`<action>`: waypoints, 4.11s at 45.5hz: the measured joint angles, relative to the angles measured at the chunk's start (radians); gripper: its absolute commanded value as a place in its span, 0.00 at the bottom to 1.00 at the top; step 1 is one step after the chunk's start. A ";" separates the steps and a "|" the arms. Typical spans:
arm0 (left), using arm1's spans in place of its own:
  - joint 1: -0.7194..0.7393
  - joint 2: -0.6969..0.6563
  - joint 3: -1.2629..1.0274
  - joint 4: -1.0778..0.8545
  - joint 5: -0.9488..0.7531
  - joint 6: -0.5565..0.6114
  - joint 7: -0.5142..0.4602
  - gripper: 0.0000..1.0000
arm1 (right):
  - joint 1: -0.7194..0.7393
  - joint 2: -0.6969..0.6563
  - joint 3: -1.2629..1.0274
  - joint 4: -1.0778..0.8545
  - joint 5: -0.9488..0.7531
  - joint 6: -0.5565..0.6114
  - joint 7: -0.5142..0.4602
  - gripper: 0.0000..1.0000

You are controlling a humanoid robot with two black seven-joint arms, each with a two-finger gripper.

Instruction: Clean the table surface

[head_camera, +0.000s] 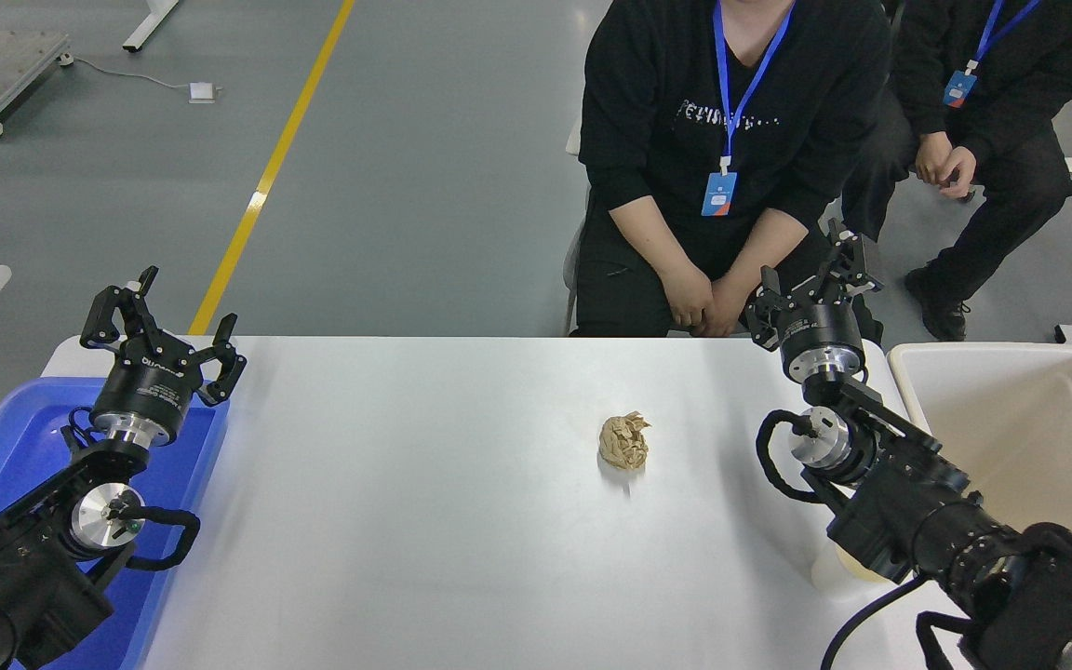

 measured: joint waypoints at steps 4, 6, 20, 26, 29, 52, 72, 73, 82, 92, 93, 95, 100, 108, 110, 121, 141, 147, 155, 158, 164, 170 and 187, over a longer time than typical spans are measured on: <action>0.000 0.000 0.000 0.000 0.000 0.000 0.000 1.00 | 0.002 0.000 0.000 0.000 0.000 0.000 0.000 0.99; 0.000 0.000 0.000 0.000 0.000 0.000 0.000 1.00 | 0.002 0.000 0.000 0.000 0.000 0.000 0.000 0.99; 0.000 0.000 0.000 0.000 0.000 0.000 0.000 1.00 | 0.003 0.000 -0.002 -0.002 0.000 0.001 0.000 0.99; 0.000 0.000 0.000 0.000 0.000 0.000 0.000 1.00 | 0.002 0.000 -0.002 -0.002 0.000 0.003 0.000 0.99; 0.000 0.000 0.000 0.000 0.000 0.000 0.000 1.00 | 0.003 0.000 -0.002 -0.002 0.000 0.003 0.000 0.99; 0.000 0.000 0.000 0.000 0.000 0.000 0.000 1.00 | 0.008 -0.099 -0.097 -0.003 -0.001 0.003 -0.001 0.99; 0.000 0.000 0.000 0.000 0.000 0.000 0.000 1.00 | 0.094 -0.180 -0.373 0.002 0.000 0.002 -0.003 0.99; 0.000 0.000 0.000 0.000 0.000 0.000 0.000 1.00 | 0.099 -0.184 -0.393 0.002 0.000 0.003 -0.003 0.99; 0.000 0.000 0.000 0.000 0.000 0.000 0.000 1.00 | 0.137 -0.248 -0.548 0.012 -0.001 0.010 -0.003 0.99; 0.000 0.000 0.000 0.000 0.000 0.000 0.000 1.00 | 0.183 -0.370 -0.721 0.075 -0.037 0.016 -0.003 0.99; 0.000 0.000 0.000 0.000 0.000 0.000 0.000 1.00 | 0.193 -0.383 -0.751 0.081 -0.047 0.017 -0.003 0.99; 0.000 0.000 0.000 0.000 0.000 0.000 0.000 1.00 | 0.211 -0.403 -0.798 0.089 -0.064 0.017 -0.003 0.99; 0.000 0.000 0.000 0.000 0.000 0.000 0.000 1.00 | 0.258 -0.442 -0.917 0.101 -0.129 0.021 -0.004 0.99; 0.000 0.000 0.000 0.000 0.000 0.000 0.000 1.00 | 0.335 -0.491 -1.093 0.112 -0.340 0.070 -0.003 0.99; 0.000 0.000 0.000 0.000 0.000 0.000 0.000 1.00 | 0.349 -0.502 -1.126 0.114 -0.418 0.085 -0.001 0.99; 0.000 0.000 0.000 0.000 0.000 0.000 0.000 1.00 | 0.423 -0.533 -1.220 0.132 -0.881 0.126 0.003 0.99; 0.000 0.000 0.000 0.000 0.000 0.000 0.000 1.00 | 0.576 -0.533 -1.471 0.303 -1.257 0.142 0.007 0.99; 0.000 0.000 0.000 0.000 0.000 0.000 0.000 1.00 | 0.601 -0.533 -1.519 0.355 -1.302 0.143 0.019 0.99; 0.000 0.000 0.000 0.000 0.000 0.000 0.000 1.00 | 0.596 -0.554 -1.545 0.387 -1.324 0.139 0.032 0.99; 0.000 0.000 0.000 0.000 0.000 0.000 0.000 1.00 | 0.586 -0.570 -1.547 0.394 -1.328 0.135 0.035 0.99; 0.000 0.001 0.000 0.000 0.000 0.000 0.000 1.00 | 0.569 -0.612 -1.549 0.417 -1.333 0.131 0.038 0.99; 0.000 0.001 0.000 0.000 0.000 0.000 0.000 1.00 | 0.563 -0.662 -1.548 0.466 -1.338 0.129 0.040 0.99; 0.000 0.000 0.000 0.000 0.000 0.000 0.000 1.00 | 0.571 -0.739 -1.532 0.618 -1.352 0.127 0.041 0.99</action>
